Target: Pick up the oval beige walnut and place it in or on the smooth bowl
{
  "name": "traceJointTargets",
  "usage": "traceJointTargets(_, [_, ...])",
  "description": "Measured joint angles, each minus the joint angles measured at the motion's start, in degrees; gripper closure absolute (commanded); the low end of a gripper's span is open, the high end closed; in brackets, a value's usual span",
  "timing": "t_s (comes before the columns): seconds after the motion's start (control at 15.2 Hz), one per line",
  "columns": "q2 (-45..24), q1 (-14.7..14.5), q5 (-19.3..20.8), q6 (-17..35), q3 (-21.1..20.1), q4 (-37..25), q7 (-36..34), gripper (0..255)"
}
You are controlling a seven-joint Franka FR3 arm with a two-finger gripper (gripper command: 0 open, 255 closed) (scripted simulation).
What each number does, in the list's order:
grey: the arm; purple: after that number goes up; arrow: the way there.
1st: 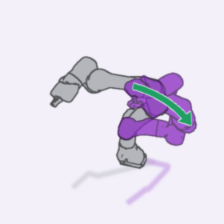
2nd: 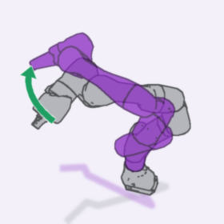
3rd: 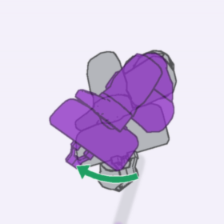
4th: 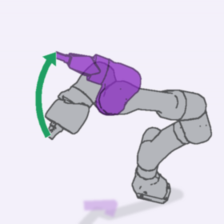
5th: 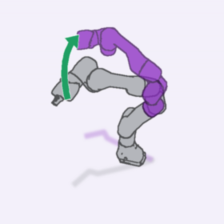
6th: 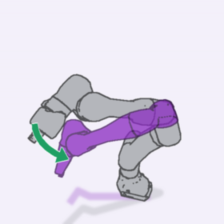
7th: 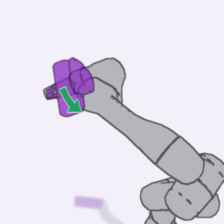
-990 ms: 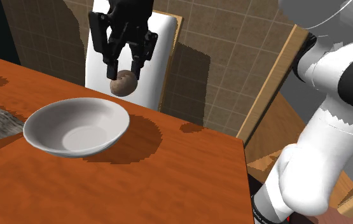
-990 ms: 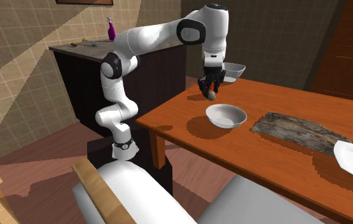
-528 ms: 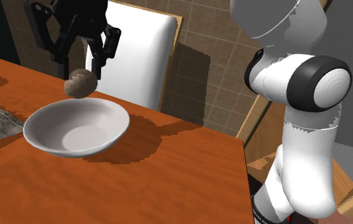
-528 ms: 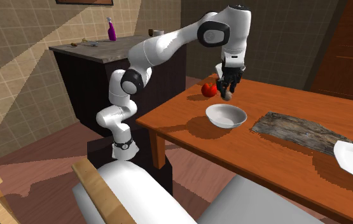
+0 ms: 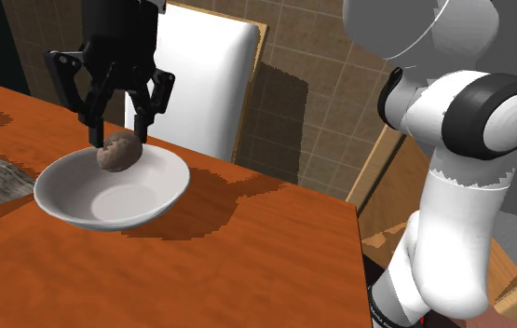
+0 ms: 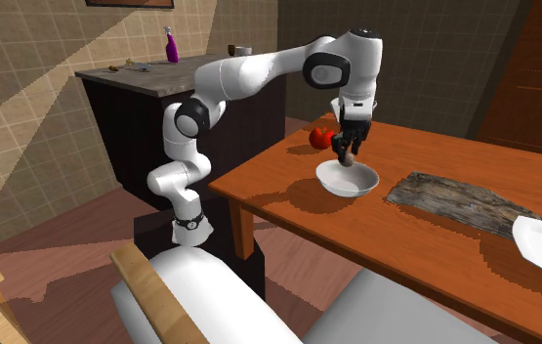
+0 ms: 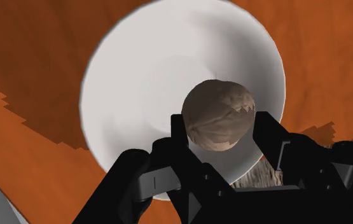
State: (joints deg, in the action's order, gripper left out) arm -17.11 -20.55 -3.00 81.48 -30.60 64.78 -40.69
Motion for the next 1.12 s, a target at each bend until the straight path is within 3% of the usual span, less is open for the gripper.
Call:
traceJointTargets(0.4, [3.0,1.6,-1.5,5.7,0.2,8.6,1.6,255])
traceJointTargets(0.79, [3.1,1.7,-1.6,6.3,0.2,9.3,1.7,255])
traceJointTargets(0.86, [3.1,1.7,-1.6,6.3,0.2,9.3,1.7,0])
traceJointTargets(1.12, [3.1,1.7,-1.6,6.3,0.2,9.3,1.7,0])
